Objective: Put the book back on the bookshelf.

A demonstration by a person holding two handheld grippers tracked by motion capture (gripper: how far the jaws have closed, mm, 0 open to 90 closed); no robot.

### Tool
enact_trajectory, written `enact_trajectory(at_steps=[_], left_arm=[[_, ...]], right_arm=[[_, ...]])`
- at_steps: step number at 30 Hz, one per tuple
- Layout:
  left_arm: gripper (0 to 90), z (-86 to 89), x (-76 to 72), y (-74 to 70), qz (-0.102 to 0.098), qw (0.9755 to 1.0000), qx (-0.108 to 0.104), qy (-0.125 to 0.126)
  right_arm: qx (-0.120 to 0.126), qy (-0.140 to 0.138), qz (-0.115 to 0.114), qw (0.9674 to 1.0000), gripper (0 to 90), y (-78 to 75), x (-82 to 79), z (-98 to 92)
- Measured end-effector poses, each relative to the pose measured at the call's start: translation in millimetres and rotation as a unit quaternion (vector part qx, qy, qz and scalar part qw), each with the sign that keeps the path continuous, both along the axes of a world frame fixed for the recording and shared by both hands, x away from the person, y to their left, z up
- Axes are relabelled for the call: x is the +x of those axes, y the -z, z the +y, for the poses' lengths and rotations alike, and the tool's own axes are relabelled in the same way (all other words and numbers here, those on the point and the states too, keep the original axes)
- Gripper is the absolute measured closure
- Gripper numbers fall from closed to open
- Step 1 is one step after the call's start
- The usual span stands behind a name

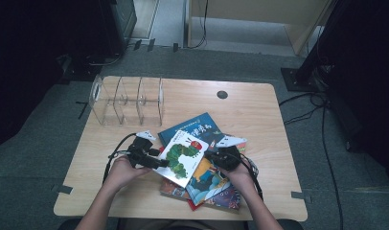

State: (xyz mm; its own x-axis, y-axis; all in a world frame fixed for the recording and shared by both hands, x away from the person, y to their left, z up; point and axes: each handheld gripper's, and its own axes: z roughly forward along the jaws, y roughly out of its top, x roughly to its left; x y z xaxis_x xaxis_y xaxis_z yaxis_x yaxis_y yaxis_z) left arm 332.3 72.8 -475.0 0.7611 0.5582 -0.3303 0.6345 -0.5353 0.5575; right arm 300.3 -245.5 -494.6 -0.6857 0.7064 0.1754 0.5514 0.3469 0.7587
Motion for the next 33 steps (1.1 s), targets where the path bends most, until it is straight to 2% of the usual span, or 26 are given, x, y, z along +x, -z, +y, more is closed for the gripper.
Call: enact_trajectory(at_steps=[3,7,9,13,15,17,22,25,30,33], left_arm=[[31.4,0.1,1.1,1.8,0.013,0.9999,-0.006,-0.002],[30.7,-1.1,1.2,1.9,0.016,0.9999,-0.005,0.003],[30.6,-1.8,2.6,3.4,0.028,0.9996,-0.01,0.0],[27.6,-3.7,3.4,4.4,0.032,0.9995,-0.007,-0.003],[26.4,-6.2,4.6,5.6,0.038,0.9992,-0.008,-0.008],[25.0,-8.3,5.5,7.3,0.049,0.9986,-0.013,-0.014],[19.6,-14.0,6.7,9.7,0.064,0.9978,-0.008,-0.017],[19.3,-14.2,8.9,12.6,0.081,0.9964,-0.018,-0.021],[19.4,-16.4,8.8,6.7,0.09,0.9956,0.01,-0.024],[19.7,-16.2,6.4,2.0,0.081,0.9962,0.016,-0.028]], right_arm=[[0.001,-0.005,0.002,1.0,90.0,0.1,-1.3,3.7],[-0.002,-0.015,0.0,0.9999,90.0,-0.3,-3.9,8.2],[0.001,-0.016,0.001,0.9999,90.0,0.0,-4.2,8.9],[0.006,-0.029,0.011,0.9995,90.0,-0.3,-8.3,10.5],[0.002,-0.033,0.006,0.9994,90.0,-0.5,-11.0,12.8],[0.002,-0.029,0.006,0.9996,90.0,-0.7,-12.4,13.8],[0.0,-0.032,0.004,0.9995,90.0,-0.5,-11.8,15.3],[0.009,-0.028,0.008,0.9995,90.0,0.3,-11.3,15.8],[0.003,-0.025,0.006,0.9997,90.0,-0.3,-12.1,19.7],[0.008,-0.023,0.009,0.9997,90.0,0.2,-11.3,21.0]])
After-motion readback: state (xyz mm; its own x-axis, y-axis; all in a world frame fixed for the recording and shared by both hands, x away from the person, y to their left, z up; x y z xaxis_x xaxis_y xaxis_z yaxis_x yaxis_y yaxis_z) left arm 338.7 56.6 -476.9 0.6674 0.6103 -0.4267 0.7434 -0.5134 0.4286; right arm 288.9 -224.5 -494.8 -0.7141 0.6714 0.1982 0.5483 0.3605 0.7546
